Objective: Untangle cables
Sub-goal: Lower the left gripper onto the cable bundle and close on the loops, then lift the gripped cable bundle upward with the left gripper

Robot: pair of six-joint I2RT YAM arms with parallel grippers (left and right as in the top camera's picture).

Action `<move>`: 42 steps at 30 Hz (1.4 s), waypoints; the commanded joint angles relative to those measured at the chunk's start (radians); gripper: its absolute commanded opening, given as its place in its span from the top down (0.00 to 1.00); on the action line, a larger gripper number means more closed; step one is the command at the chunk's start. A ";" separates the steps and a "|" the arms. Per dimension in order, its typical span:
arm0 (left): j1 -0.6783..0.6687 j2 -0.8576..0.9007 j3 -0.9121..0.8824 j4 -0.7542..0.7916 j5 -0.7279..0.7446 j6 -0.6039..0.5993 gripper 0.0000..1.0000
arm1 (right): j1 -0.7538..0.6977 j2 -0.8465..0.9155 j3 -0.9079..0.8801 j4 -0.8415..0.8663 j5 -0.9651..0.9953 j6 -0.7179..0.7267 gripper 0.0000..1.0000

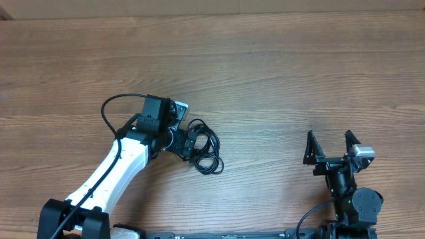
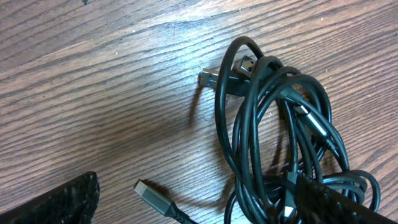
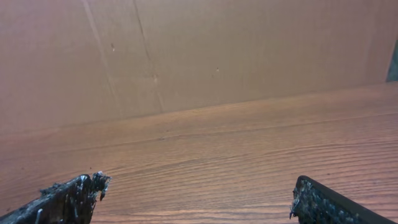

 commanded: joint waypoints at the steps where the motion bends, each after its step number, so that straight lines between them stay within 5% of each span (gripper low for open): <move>1: -0.007 0.002 0.022 -0.002 0.012 -0.010 0.01 | 0.002 -0.009 -0.010 0.002 0.013 -0.004 0.00; 42: -0.079 0.157 0.022 0.075 -0.026 -0.020 0.00 | 0.002 -0.009 -0.010 0.002 0.014 -0.004 0.00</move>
